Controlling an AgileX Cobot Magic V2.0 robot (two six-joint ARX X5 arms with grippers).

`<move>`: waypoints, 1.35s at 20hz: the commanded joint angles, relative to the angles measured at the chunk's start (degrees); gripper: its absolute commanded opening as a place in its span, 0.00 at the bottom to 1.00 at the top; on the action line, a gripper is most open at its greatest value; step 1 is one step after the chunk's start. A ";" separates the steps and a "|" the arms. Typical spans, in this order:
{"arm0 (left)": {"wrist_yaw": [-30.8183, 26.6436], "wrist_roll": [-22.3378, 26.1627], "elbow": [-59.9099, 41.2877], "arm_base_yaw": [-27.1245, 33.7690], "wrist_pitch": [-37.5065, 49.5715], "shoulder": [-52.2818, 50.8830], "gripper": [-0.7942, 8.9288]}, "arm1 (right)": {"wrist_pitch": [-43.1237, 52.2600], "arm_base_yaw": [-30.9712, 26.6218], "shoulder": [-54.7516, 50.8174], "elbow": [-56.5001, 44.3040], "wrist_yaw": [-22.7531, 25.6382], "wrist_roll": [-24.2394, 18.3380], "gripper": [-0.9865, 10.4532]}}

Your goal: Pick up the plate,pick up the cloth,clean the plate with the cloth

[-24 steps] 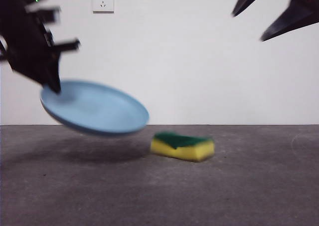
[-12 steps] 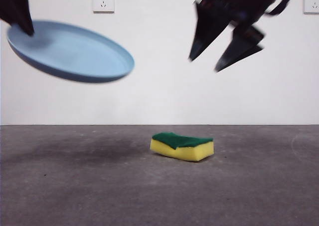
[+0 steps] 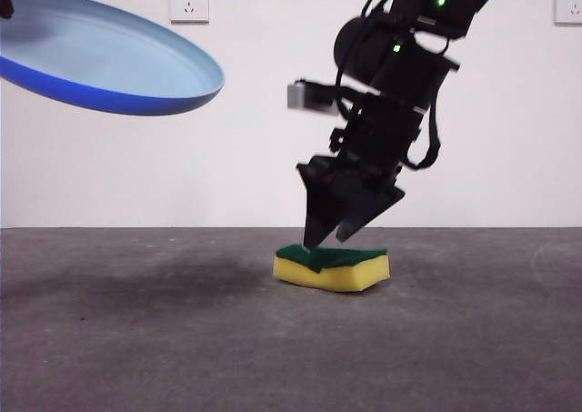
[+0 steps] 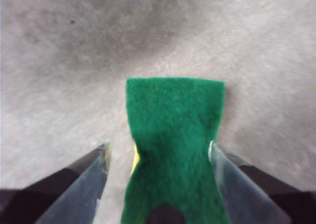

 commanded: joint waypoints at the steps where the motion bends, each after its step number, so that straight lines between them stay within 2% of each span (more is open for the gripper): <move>1: -0.04 0.26 -0.33 0.00 0.04 -0.09 0.07 | 1.57 0.07 1.86 -0.09 -0.02 -0.61 0.37; 2: -0.04 0.26 -0.33 0.00 -0.09 -0.09 0.07 | 1.97 0.07 2.73 -0.09 0.00 -0.61 0.34; 5: -0.04 0.26 -0.33 0.00 -0.09 -0.09 0.07 | 2.45 -0.31 5.18 -0.09 0.17 -0.28 0.32; 9: -0.04 0.26 -0.33 0.00 -0.09 -0.07 0.07 | 2.29 -0.31 6.25 -0.09 0.26 0.02 0.10; 10: -0.09 0.26 -0.33 0.00 -0.07 -0.07 0.07 | 2.27 -0.28 6.25 -0.09 0.33 0.13 0.07; 15: -0.26 0.28 -0.33 0.00 0.55 2.38 0.07 | -0.09 -0.17 3.08 -0.07 1.79 2.89 0.07; 23: 0.46 -0.07 -0.33 -1.66 4.37 15.89 0.07 | -2.67 1.99 -16.50 -0.07 1.20 12.02 0.07; 24: 1.25 -0.44 -0.33 -2.51 4.90 17.29 0.07 | -3.13 2.58 -18.45 -0.07 0.61 13.20 0.07; 27: 6.56 -2.36 -0.33 -6.32 8.20 20.22 0.07 | -3.89 5.11 -22.38 -0.07 -6.25 17.03 0.07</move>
